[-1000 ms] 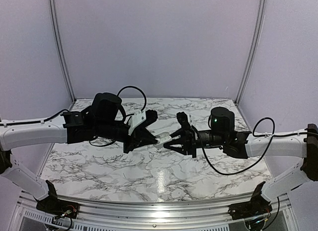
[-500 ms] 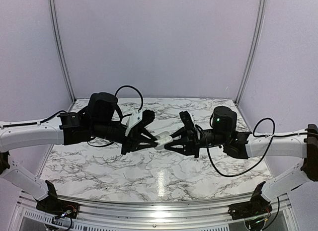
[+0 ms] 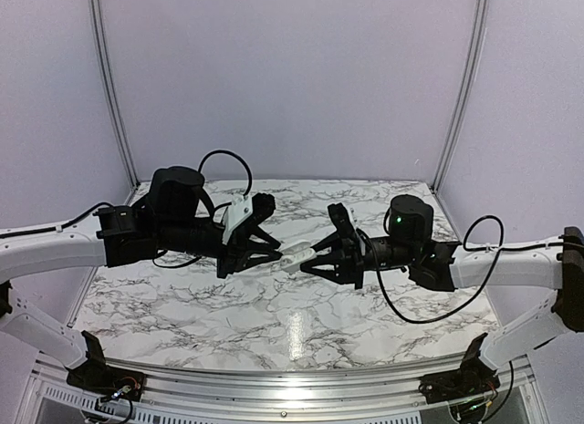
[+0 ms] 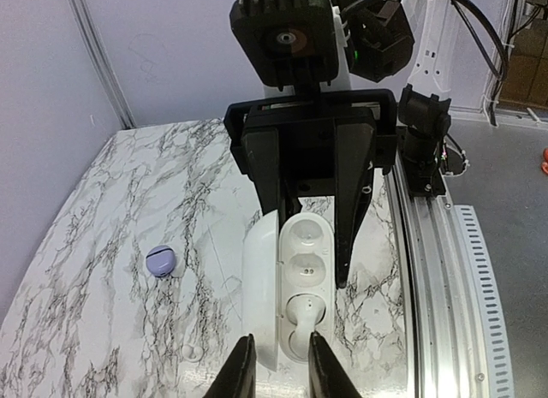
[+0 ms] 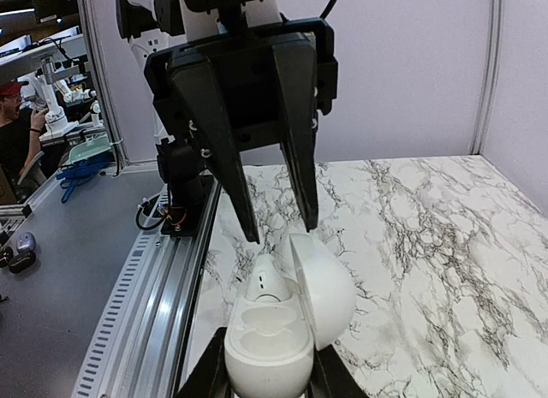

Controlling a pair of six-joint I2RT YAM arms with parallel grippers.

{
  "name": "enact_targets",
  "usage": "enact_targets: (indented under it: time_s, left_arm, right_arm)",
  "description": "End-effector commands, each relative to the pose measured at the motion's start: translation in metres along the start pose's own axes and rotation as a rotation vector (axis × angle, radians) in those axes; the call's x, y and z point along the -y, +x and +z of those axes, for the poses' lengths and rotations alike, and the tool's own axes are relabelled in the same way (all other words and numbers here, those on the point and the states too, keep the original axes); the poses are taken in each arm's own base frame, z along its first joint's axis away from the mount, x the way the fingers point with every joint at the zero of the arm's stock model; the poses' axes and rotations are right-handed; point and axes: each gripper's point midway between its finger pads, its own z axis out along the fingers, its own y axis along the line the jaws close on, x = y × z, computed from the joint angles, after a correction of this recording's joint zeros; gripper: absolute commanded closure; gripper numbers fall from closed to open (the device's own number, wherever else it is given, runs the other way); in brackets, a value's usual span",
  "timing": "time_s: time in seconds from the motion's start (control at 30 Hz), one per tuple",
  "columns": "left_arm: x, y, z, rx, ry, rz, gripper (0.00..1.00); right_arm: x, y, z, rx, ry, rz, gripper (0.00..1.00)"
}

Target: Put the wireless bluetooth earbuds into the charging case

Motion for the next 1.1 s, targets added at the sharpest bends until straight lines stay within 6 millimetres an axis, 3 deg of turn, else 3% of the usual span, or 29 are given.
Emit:
enact_targets:
  time_s: [0.0, 0.43, 0.57, 0.7, 1.07]
  left_arm:
    - [-0.006, -0.002, -0.002, 0.005, -0.031, 0.014, 0.79]
    - [0.002, -0.006, -0.001, 0.017, 0.002, 0.046, 0.82]
    - [-0.004, -0.007, -0.004, 0.020, -0.039, 0.052, 0.72]
    - [-0.002, -0.006, -0.008, 0.023, -0.046, 0.077, 0.71]
    - [0.009, 0.000, -0.001, 0.000, -0.041, 0.131, 0.79]
  right_arm:
    - [0.000, -0.018, 0.005, 0.025, -0.018, -0.040, 1.00]
    - [0.007, -0.014, 0.008, 0.014, 0.004, -0.019, 1.00]
    - [0.008, -0.012, 0.009, 0.008, 0.008, -0.011, 1.00]
    - [0.010, -0.011, 0.009, 0.004, 0.018, -0.007, 1.00]
    - [0.016, -0.012, 0.011, 0.000, 0.040, 0.007, 1.00]
